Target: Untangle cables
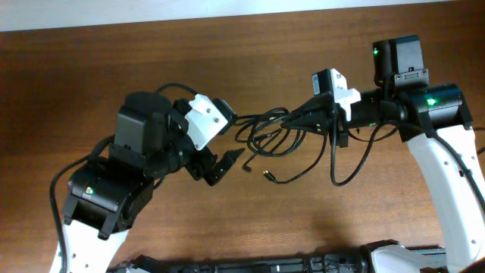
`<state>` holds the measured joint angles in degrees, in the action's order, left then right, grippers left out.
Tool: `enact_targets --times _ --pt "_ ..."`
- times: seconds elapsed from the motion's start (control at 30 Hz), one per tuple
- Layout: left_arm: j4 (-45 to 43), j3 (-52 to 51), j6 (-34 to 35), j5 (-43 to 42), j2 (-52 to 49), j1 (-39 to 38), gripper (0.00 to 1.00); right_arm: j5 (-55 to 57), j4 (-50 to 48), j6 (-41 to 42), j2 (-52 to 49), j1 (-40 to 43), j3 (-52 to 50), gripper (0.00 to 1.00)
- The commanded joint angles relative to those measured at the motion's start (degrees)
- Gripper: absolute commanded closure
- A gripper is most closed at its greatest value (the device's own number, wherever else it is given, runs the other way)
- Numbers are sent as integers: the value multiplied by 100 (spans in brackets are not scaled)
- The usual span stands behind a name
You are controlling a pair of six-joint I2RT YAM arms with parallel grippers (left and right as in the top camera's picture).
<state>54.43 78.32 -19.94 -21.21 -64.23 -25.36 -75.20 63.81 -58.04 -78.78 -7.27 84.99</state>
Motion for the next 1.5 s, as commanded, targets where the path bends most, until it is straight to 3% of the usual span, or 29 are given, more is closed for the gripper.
enact_targets --times 0.0,0.27,0.6,0.7,0.73,0.83,0.9,1.03,1.13,1.27,1.33,1.47 --pt "-9 90 -72 -111 42 28 1 -651 -24 48 59 26 11 96" --pt "-514 90 -614 -1086 39 28 1 -780 96 50 59 15 9 96" --pt "-988 90 -1163 -1102 17 28 1 -1027 345 48 59 -42 9 96" --pt "-1049 90 -1167 -1440 17 28 1 -1034 323 42 59 -205 9 96" --pt "-1049 90 -1193 -1644 7 28 9 -1032 321 0 59 -293 9 96" --pt "-1010 90 -1429 -1993 -24 28 47 -1029 284 2 59 -433 9 96" --pt "-1003 90 -1447 -1996 -48 28 99 -1010 280 2 59 -446 9 96" --pt "-1027 90 -1445 -1998 -52 28 100 -966 280 2 59 -446 9 95" --pt "-1029 90 -1443 -1996 -52 28 100 -745 282 7 52 -444 9 75" --pt "-1032 90 -1436 -1799 -52 31 100 157 280 358 52 -422 9 25" --pt "-1032 90 -1318 -1458 -52 31 100 619 280 643 52 -424 9 13" --pt "-1123 90 -595 -640 -52 31 100 1368 278 1115 52 -424 9 3"
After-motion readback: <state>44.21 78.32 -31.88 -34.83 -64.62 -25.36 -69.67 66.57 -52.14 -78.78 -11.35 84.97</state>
